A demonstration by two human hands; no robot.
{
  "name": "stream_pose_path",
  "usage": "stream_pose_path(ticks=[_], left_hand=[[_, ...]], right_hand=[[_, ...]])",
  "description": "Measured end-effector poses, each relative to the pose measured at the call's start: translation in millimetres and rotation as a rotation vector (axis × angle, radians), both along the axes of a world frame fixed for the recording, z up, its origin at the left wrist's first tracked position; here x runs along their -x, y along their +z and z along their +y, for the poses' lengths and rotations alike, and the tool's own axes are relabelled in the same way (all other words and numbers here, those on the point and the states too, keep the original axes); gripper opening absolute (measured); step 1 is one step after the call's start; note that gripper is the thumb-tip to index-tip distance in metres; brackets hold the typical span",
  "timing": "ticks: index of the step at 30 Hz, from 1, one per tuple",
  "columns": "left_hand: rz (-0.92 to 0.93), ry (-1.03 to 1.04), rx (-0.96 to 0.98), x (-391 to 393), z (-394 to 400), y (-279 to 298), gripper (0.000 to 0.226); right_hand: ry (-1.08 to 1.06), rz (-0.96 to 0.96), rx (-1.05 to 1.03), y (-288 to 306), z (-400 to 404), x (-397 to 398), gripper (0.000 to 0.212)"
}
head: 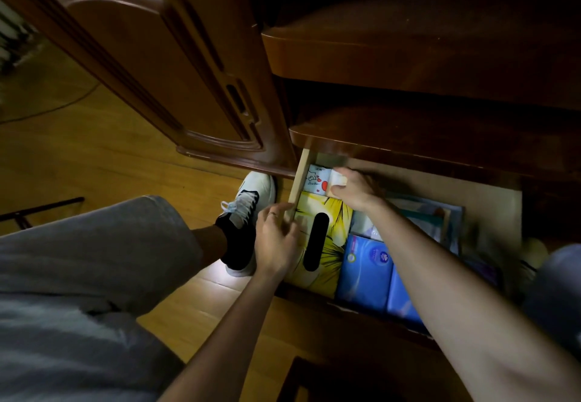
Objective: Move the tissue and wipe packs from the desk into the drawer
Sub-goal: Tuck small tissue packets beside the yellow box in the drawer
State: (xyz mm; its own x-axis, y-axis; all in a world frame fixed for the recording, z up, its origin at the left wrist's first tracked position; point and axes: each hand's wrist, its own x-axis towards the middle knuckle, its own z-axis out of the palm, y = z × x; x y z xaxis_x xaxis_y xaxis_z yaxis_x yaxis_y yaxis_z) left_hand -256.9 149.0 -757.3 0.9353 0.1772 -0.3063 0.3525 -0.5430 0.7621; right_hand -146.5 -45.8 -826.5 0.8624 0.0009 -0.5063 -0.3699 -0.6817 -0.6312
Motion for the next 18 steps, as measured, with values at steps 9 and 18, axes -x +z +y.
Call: stream_pose_path(ticks=[9, 18], left_hand=[[-0.056, -0.157, -0.145, 13.3, 3.2, 2.7, 0.048], [-0.066, -1.022, -0.362, 38.3, -37.8, 33.1, 0.056]], right_hand=[[-0.045, -0.018, -0.099, 30.2, -5.2, 8.9, 0.075], [0.12, -0.251, 0.149, 119.4, -77.5, 126.3, 0.023]])
